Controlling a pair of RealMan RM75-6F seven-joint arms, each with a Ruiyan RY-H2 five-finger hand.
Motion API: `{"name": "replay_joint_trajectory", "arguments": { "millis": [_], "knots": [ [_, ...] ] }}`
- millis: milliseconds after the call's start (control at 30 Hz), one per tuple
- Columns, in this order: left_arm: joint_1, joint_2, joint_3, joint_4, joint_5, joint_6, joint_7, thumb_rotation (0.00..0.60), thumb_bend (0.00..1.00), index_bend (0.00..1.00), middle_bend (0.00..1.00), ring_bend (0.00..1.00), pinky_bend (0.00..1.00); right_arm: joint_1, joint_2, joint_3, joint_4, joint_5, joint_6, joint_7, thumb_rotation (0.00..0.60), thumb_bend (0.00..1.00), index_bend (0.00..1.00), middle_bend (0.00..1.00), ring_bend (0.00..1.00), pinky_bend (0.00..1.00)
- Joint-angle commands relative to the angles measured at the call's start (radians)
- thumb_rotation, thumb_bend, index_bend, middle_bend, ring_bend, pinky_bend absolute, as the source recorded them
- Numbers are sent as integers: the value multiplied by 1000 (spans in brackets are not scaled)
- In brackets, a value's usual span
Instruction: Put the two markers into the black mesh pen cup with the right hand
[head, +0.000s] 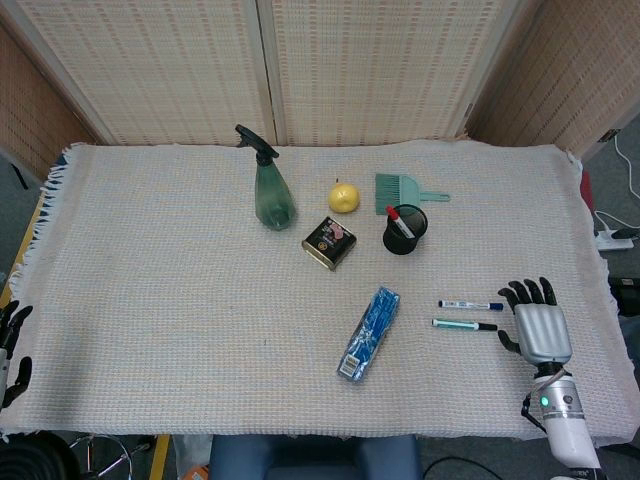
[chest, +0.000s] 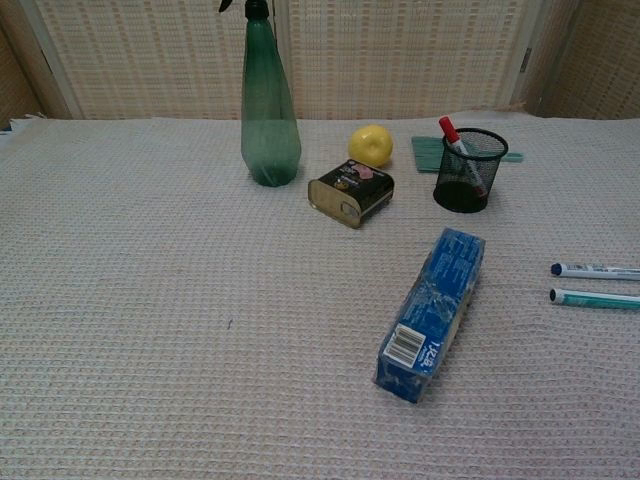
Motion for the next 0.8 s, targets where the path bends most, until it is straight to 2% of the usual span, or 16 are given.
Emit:
{"name": "replay_joint_trajectory", "arguments": {
  "millis": [33,367,533,633,800],
  "knots": [
    [0,1,1,-1,2,1,-1,600,501,102,0,0,96,-3,6,1,-5,-5,4,11,600,176,283,162,109,33],
    [2,1,3,-9,9,6,10,600,502,102,0,0,96,-1,18,-5,-14,-23,-5,42,600,176,300,162,114,37],
    [3,2,5,-14,14,9,10,600,501,102,0,0,97,10,-21,-9,27,-71,-8,94,600,176,410,169,179,113],
    [3,4,3,-15,8,6,4,600,502,102,0,0,97,39,-40,-9,47,-73,-53,83,600,176,434,175,188,123],
    [5,10,0,-15,10,12,-9,600,500,102,0,0,97,107,-48,6,33,-35,-149,-1,600,176,414,175,175,123]
  ]
}}
